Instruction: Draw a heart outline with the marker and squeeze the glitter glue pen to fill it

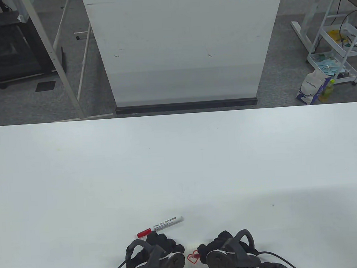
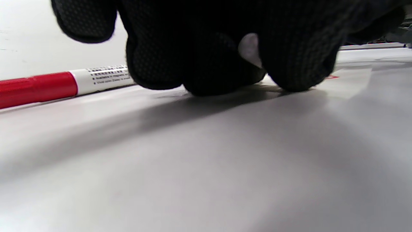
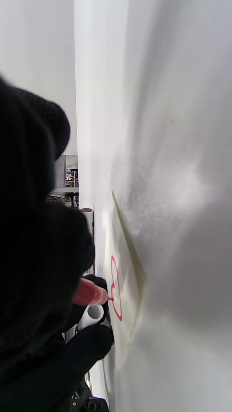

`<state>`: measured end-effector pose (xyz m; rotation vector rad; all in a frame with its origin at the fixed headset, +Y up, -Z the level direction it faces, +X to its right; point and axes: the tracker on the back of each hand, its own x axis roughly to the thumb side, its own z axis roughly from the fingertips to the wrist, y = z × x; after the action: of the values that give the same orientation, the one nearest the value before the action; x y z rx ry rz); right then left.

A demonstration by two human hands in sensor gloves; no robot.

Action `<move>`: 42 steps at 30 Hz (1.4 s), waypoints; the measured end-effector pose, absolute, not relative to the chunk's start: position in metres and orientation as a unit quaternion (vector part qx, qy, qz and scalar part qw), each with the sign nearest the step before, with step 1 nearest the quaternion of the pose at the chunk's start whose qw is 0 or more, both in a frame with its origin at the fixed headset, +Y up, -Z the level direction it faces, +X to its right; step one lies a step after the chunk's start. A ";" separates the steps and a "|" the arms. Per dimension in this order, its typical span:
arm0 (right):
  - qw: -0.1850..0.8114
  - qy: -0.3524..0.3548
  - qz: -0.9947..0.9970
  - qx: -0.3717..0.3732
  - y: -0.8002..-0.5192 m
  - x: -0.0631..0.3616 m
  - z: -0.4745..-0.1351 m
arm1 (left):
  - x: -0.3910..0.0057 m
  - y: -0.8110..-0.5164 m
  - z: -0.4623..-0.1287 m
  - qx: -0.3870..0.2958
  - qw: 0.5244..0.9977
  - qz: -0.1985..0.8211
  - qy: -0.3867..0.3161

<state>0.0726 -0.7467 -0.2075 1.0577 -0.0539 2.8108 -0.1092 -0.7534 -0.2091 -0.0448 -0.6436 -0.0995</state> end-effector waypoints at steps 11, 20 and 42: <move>0.072 -0.006 0.931 0.358 -0.749 0.072 -0.208 | -0.109 -0.753 -0.209 -0.024 0.948 -0.048 -0.313; 0.058 -0.015 0.935 0.350 -0.749 0.071 -0.209 | -0.110 -0.754 -0.209 -0.025 0.949 -0.046 -0.312; 0.066 -0.011 0.937 0.344 -0.751 0.071 -0.211 | -0.111 -0.753 -0.210 -0.030 0.951 -0.039 -0.306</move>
<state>0.0709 -0.7510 -0.2111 1.0362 -0.0339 2.8248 -0.1107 -0.7534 -0.2099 -0.0608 -0.6223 -0.0791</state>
